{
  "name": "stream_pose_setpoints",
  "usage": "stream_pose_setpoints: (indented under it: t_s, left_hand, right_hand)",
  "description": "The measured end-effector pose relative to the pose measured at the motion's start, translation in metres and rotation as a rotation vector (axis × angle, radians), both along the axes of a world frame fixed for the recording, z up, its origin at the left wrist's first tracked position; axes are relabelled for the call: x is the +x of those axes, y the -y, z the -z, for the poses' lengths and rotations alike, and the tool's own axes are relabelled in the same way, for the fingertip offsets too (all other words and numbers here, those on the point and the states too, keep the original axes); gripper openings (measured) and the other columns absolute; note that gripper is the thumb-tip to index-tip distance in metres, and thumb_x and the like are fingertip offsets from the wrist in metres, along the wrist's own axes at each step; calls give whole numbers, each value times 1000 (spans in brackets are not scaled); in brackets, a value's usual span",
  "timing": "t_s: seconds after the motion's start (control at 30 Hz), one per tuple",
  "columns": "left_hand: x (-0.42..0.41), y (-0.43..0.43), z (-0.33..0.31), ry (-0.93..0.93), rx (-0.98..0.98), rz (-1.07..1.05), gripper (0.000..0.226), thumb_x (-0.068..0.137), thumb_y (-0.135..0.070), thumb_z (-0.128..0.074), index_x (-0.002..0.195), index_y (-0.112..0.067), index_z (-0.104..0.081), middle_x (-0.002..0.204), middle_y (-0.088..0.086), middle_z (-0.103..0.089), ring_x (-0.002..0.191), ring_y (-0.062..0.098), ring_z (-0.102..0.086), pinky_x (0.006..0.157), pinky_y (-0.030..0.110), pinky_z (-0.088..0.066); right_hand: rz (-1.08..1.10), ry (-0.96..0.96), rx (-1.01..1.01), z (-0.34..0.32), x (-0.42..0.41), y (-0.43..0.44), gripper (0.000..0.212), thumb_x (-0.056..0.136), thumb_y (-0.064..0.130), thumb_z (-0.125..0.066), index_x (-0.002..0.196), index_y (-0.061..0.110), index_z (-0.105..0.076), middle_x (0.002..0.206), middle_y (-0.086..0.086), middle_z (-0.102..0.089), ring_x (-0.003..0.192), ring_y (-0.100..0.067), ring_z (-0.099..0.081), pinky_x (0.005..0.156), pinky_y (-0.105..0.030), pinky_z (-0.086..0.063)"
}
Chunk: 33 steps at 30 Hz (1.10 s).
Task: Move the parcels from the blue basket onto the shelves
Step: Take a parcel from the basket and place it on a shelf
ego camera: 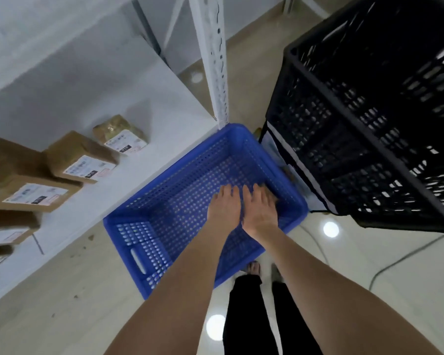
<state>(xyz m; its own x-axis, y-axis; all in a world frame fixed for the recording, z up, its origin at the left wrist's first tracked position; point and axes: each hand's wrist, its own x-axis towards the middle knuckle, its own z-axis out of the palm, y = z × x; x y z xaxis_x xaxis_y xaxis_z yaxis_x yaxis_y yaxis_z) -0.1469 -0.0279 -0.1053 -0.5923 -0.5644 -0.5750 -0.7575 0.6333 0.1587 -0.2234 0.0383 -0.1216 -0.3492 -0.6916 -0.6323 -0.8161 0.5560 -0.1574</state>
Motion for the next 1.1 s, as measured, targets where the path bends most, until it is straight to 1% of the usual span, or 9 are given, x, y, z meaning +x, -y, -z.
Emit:
stream_pose_setpoints:
  t_s: [0.13,0.27,0.43,0.6,0.73,0.83,0.9,1.0,1.1]
  left_hand:
    - [-20,-12,88,25,83,-60,75,93,-18,-56,150,-4,-9,155,16,-14,142,28,-21,114,36,-29]
    - [-31,-15,167,54,172,-182,76,94,-17,-56,151,-8,-6,155,14,-12,139,29,-29,106,40,-39]
    - [-36,-4,246,114,242,-275,80,91,-20,-61,151,-11,-8,153,12,-13,139,30,-24,100,43,-43]
    - [-28,8,288,132,263,-341,78,93,-19,-58,152,-9,-7,156,10,-10,138,30,-28,100,44,-45]
    - [-15,16,296,150,293,-400,77,95,-20,-56,152,-11,-6,157,9,-8,140,31,-24,102,46,-43]
    - [2,21,278,151,301,-467,72,96,-22,-53,151,-10,-7,156,10,-8,138,32,-27,100,47,-44]
    - [14,24,252,158,278,-520,67,98,-19,-50,150,-9,-10,155,10,-10,136,32,-32,98,46,-45]
    - [36,30,193,131,167,-638,57,96,-12,-45,147,-9,-19,151,13,-22,133,31,-36,98,44,-44]
    - [65,38,116,64,101,-810,52,97,-14,-40,146,-10,-23,147,13,-28,130,33,-40,97,46,-41]
  right_hand:
    - [44,15,60,93,-21,-7,79,95,37,-53,153,16,-4,158,-16,-8,146,-32,-13,117,-42,-19]
    - [6,-31,152,178,-40,-5,80,96,34,-51,153,14,2,157,-19,-6,143,-38,-14,116,-48,-17]
    - [2,-66,57,265,-58,12,101,82,42,-70,152,12,-3,158,-20,0,144,-37,-11,117,-48,-17]
    - [-37,-126,56,307,-71,29,76,87,28,-66,147,21,-19,154,-16,-8,136,-38,-20,113,-51,-23]
    - [-6,-127,77,311,-69,35,66,89,20,-63,144,20,-28,150,-16,-10,128,-40,-26,104,-49,-35]
    - [60,-47,65,291,-57,43,56,86,32,-66,133,18,-39,139,-15,-22,120,-39,-32,93,-49,-44]
    - [135,54,6,263,-46,51,54,81,40,-68,125,21,-44,133,-14,-26,118,-38,-34,94,-47,-46]
    - [352,311,-82,201,-24,68,52,79,36,-73,124,26,-51,135,-10,-31,124,-36,-37,97,-38,-40]
    - [576,518,-166,127,-5,77,48,75,33,-76,118,25,-56,126,-8,-40,109,-28,-51,88,-29,-42]
